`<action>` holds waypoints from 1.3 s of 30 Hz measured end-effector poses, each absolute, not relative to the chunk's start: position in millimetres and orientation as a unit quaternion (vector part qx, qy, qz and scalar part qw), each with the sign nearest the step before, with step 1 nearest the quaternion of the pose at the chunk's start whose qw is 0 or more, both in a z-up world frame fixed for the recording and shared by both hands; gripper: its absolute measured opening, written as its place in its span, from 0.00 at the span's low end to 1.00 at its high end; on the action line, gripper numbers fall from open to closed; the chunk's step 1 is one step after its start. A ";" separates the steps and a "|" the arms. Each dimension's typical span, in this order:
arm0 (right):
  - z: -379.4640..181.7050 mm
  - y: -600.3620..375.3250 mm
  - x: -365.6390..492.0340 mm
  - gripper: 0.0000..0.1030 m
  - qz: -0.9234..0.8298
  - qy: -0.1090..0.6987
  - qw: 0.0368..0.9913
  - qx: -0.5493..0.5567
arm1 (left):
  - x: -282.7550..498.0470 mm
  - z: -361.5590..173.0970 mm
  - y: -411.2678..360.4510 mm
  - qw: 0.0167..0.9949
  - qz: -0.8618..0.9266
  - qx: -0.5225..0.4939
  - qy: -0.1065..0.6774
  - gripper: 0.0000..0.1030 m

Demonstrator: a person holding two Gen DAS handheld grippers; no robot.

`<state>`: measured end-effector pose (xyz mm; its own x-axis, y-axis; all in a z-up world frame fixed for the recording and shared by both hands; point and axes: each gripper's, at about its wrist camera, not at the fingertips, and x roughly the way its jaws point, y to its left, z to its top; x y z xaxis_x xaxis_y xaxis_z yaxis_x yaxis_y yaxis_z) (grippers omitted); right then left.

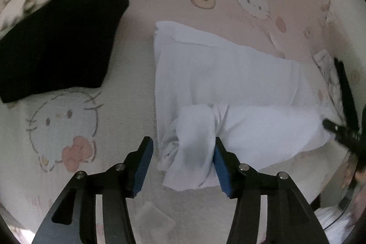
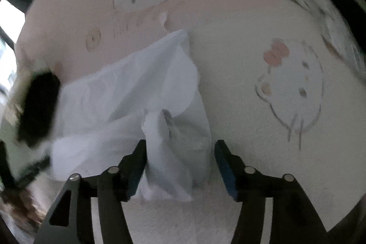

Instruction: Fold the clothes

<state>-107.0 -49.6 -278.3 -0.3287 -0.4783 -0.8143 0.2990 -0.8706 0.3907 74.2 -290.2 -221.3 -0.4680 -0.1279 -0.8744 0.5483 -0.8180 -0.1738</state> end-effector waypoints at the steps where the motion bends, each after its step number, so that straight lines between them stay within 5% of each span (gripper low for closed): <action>1: -275.8 -39.5 -104.1 0.71 -0.813 -0.101 0.230 0.525 | 74.8 -216.4 -288.5 0.208 -0.827 0.473 0.222 0.48; 5: -268.6 -9.8 -91.4 0.74 -0.806 -0.179 0.205 0.525 | 71.6 -194.8 -266.6 0.228 -0.842 0.474 0.124 0.60; 11: -260.6 -9.2 -69.4 0.74 -0.788 -0.216 0.235 0.526 | 70.1 -182.9 -223.7 0.220 -0.852 0.474 -0.021 0.61; 26: -227.9 -71.1 8.2 0.74 -0.873 0.188 0.237 0.383 | 78.8 -208.1 -154.1 0.191 -0.826 0.470 -0.243 0.61; 35: -269.3 -116.2 56.2 0.74 -0.801 0.459 0.239 0.300 | 85.2 -254.8 -116.1 0.174 -0.766 0.430 -0.446 0.61; 39: -286.8 -130.6 75.1 0.74 -0.751 0.568 0.241 0.235 | 81.8 -265.9 -111.5 0.153 -0.761 0.420 -0.469 0.61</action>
<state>75.1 -130.6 -286.8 -0.7733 -0.0951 -0.6268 0.6291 -0.2374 -0.7402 81.8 -111.5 -265.9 -0.5996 -0.6282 -0.4959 -0.1609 -0.5123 0.8436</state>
